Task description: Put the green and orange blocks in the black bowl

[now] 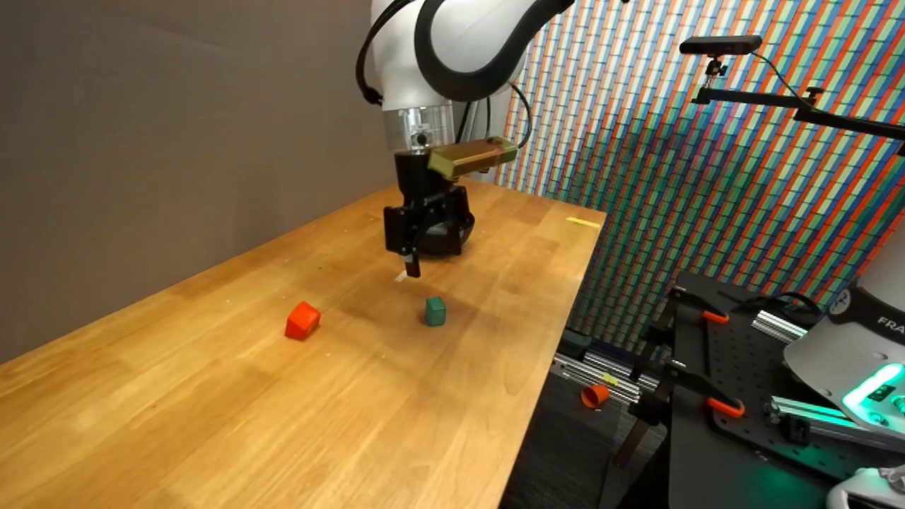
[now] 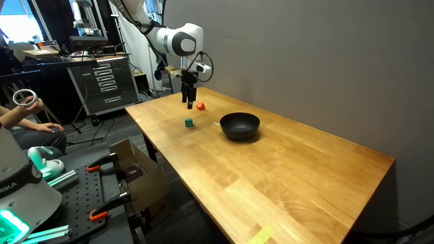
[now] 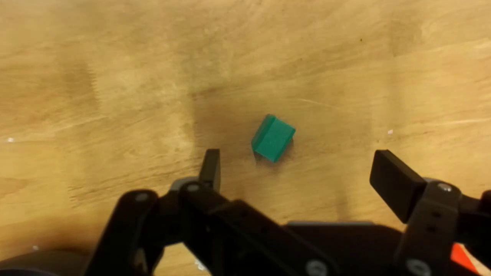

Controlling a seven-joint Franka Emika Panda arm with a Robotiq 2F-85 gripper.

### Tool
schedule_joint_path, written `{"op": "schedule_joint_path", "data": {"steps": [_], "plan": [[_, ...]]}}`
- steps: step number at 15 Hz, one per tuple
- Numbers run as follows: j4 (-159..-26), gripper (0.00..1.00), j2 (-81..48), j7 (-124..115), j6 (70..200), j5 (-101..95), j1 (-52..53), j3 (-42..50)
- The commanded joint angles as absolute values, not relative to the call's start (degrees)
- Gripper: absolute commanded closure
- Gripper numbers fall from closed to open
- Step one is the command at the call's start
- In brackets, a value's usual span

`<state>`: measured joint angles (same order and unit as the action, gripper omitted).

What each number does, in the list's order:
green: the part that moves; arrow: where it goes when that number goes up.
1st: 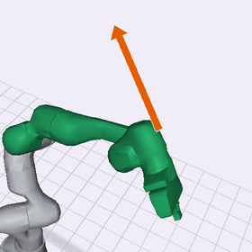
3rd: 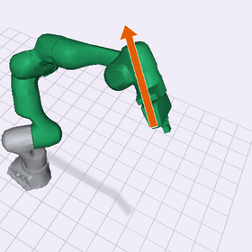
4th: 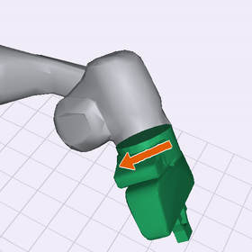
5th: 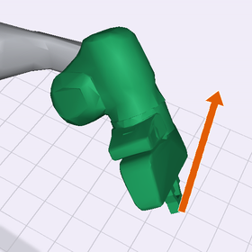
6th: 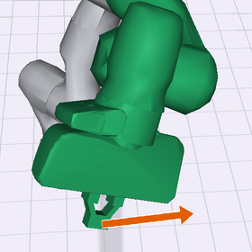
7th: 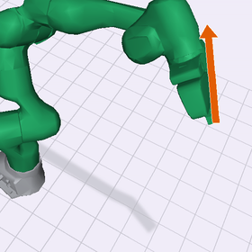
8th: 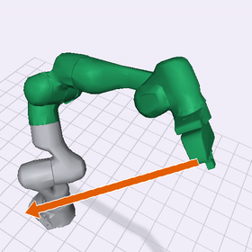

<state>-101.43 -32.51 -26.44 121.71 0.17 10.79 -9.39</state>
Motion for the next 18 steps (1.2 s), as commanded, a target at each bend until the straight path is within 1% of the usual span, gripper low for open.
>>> {"op": "schedule_joint_path", "data": {"steps": [1, 5, 13, 18], "plan": [[-92.13, 0.0, -39.78, -27.85, 120.39, 4.26, 12.78, -6.93], [-92.26, 0.0, -40.96, -29.17, 121.63, 7.02, 13.1, -5.97], [-99.39, 0.0, -38.82, -31.58, 124.28, 9.4, 13.34, -5.21], [-104.54, 0.0, -38.07, -32.55, 129.14, 9.09, 13.53, -4.06]]}}
